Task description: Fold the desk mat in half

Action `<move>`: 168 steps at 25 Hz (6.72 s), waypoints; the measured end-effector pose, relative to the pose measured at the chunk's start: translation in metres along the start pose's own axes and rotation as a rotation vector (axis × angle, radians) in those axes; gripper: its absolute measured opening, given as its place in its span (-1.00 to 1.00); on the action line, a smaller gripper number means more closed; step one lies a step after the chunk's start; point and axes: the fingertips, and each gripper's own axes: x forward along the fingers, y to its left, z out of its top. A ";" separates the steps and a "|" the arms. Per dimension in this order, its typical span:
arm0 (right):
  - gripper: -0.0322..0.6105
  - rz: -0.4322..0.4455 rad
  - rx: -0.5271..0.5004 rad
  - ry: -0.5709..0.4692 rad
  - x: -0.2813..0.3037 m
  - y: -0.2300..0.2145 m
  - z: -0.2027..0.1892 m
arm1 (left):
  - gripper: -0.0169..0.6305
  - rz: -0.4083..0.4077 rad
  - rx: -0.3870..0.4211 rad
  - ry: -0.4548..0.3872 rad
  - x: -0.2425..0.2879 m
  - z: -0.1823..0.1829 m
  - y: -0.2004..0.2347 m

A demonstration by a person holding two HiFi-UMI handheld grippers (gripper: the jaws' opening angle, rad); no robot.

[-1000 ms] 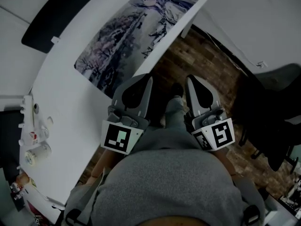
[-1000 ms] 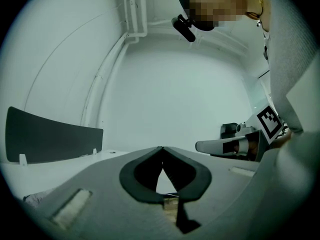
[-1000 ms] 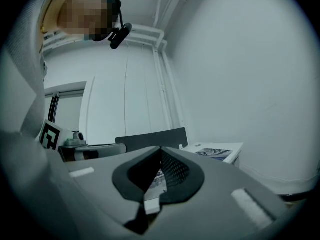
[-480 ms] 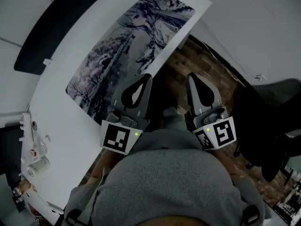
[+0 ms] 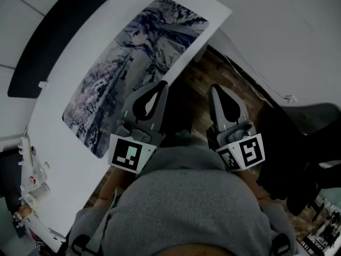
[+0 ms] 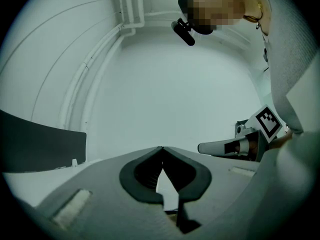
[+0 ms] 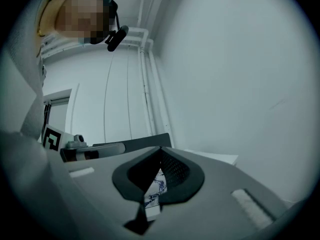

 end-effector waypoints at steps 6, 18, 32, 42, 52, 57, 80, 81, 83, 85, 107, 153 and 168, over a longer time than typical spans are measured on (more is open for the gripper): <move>-0.89 0.001 0.027 -0.007 0.003 -0.036 0.002 | -0.95 0.010 0.028 -0.005 0.031 0.000 -0.008; -0.89 0.020 0.039 -0.015 0.010 -0.043 0.006 | -0.95 0.013 0.041 0.001 0.038 0.003 -0.008; -0.89 0.053 0.053 0.001 0.010 -0.043 0.000 | -0.95 0.092 0.077 -0.022 0.030 0.016 0.011; -0.89 0.036 0.046 0.004 0.032 -0.064 -0.001 | -0.95 0.072 0.080 -0.032 0.057 0.014 0.030; -0.89 -0.014 0.011 0.020 0.103 -0.127 0.016 | -0.95 0.074 0.080 -0.070 0.147 0.022 0.101; -0.89 -0.006 0.023 0.073 0.146 -0.152 0.006 | -0.95 0.100 0.021 -0.056 0.181 0.009 0.134; -0.89 0.220 0.011 0.203 0.224 -0.239 -0.019 | -0.95 0.193 0.336 0.195 0.271 -0.023 0.176; -0.89 0.225 0.014 0.204 0.225 -0.240 -0.020 | -0.95 0.171 0.412 0.236 0.271 -0.025 0.177; -0.89 0.238 0.009 0.206 0.228 -0.238 -0.021 | -0.95 0.113 0.496 0.292 0.273 -0.027 0.182; -0.89 0.237 -0.008 0.212 0.232 -0.236 -0.024 | -0.95 0.045 0.519 0.316 0.278 -0.028 0.192; -0.58 -0.013 -0.070 0.737 0.254 -0.277 -0.192 | -0.39 -0.526 0.510 0.962 0.363 -0.254 0.332; -0.81 -0.019 -0.159 0.709 0.260 -0.251 -0.169 | -0.88 -0.790 0.397 0.834 0.352 -0.259 0.314; -0.81 0.404 -0.117 0.504 0.234 -0.137 -0.137 | -0.88 -0.563 0.389 0.871 0.276 -0.215 0.320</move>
